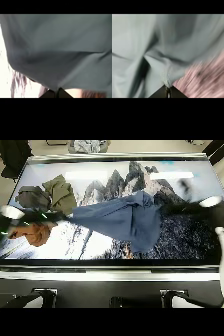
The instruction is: Fold the shirts.
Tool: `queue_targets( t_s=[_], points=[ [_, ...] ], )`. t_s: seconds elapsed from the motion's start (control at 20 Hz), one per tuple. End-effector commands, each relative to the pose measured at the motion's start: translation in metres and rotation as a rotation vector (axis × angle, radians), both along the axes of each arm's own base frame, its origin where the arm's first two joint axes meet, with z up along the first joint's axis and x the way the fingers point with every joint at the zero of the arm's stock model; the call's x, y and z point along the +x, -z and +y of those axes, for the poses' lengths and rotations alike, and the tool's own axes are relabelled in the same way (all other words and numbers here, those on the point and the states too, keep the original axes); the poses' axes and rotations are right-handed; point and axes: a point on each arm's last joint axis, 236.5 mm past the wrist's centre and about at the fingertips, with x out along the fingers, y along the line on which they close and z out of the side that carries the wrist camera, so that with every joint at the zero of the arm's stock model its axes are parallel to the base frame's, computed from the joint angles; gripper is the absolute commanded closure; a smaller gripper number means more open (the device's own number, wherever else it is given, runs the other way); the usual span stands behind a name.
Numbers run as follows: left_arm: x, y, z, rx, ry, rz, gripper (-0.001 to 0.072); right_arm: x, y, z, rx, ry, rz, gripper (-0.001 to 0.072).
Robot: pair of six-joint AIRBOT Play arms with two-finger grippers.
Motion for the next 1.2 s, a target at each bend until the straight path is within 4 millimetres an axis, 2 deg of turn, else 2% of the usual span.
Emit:
queue_targets(
  t_s=[0.0, 0.05, 0.1, 0.15, 0.2, 0.25, 0.3, 0.4, 0.5, 0.6, 0.65, 0.75, 0.8, 0.85, 0.95, 1.0, 1.15],
  points=[
    [-0.001, -0.228, 0.062, 0.069, -0.183, -0.519, 0.0682, -0.014, -0.246, -0.064, -0.215, 0.210, -0.604, 0.0666],
    [-0.021, -0.292, 0.078, 0.084, -0.248, -0.664, 0.0682, -0.048, -0.320, -0.073, -0.304, 0.270, -0.773, 0.0666],
    [-0.050, -0.351, 0.089, 0.104, -0.308, -0.804, 0.0682, -0.087, -0.375, -0.071, -0.387, 0.308, -0.906, 0.0666],
    [-0.078, -0.393, 0.092, 0.128, -0.341, -0.916, 0.0681, -0.130, -0.419, -0.061, -0.467, 0.332, -1.027, 0.0666],
    [-0.108, -0.426, 0.088, 0.152, -0.357, -1.011, 0.0681, -0.166, -0.446, -0.047, -0.508, 0.339, -1.116, 0.0666],
    [-0.132, -0.445, 0.082, 0.163, -0.364, -1.077, 0.0682, -0.199, -0.463, -0.035, -0.548, 0.348, -1.176, 0.0666],
    [-0.149, -0.455, 0.076, 0.167, -0.366, -1.119, 0.0682, -0.222, -0.472, -0.029, -0.578, 0.360, -1.209, 0.0666],
    [-0.168, -0.464, 0.069, 0.175, -0.363, -1.156, 0.0682, -0.250, -0.484, -0.022, -0.582, 0.395, -1.252, 0.0666],
    [-0.171, -0.464, 0.071, 0.194, -0.372, -1.161, 0.0682, -0.261, -0.488, -0.022, -0.595, 0.411, -1.267, 0.0666],
    [-0.165, -0.460, 0.077, 0.215, -0.385, -1.146, 0.0682, -0.257, -0.481, -0.023, -0.607, 0.404, -1.235, 0.0666],
    [-0.160, -0.456, 0.080, 0.221, -0.387, -1.130, 0.0681, -0.249, -0.469, -0.028, -0.619, 0.396, -1.179, 0.0666],
    [-0.136, -0.435, 0.087, 0.227, -0.376, -1.048, 0.0681, -0.225, -0.427, -0.046, -0.635, 0.387, -0.989, 0.0666],
    [-0.118, -0.414, 0.089, 0.220, -0.353, -0.971, 0.0681, -0.209, -0.397, -0.055, -0.630, 0.367, -0.863, 0.0666],
    [-0.098, -0.387, 0.090, 0.208, -0.323, -0.879, 0.0681, -0.191, -0.354, -0.063, -0.623, 0.313, -0.696, 0.0666],
    [-0.052, -0.310, 0.086, 0.176, -0.245, -0.666, 0.0681, -0.157, -0.262, -0.076, -0.570, 0.198, -0.359, 0.0666],
    [-0.027, -0.258, 0.081, 0.168, -0.195, -0.554, 0.0682, -0.137, -0.218, -0.083, -0.523, 0.157, -0.228, 0.0666],
    [0.030, -0.117, 0.070, 0.159, -0.115, -0.316, 0.0681, -0.073, -0.096, -0.094, -0.358, 0.116, 0.011, 0.0666]
  ],
)
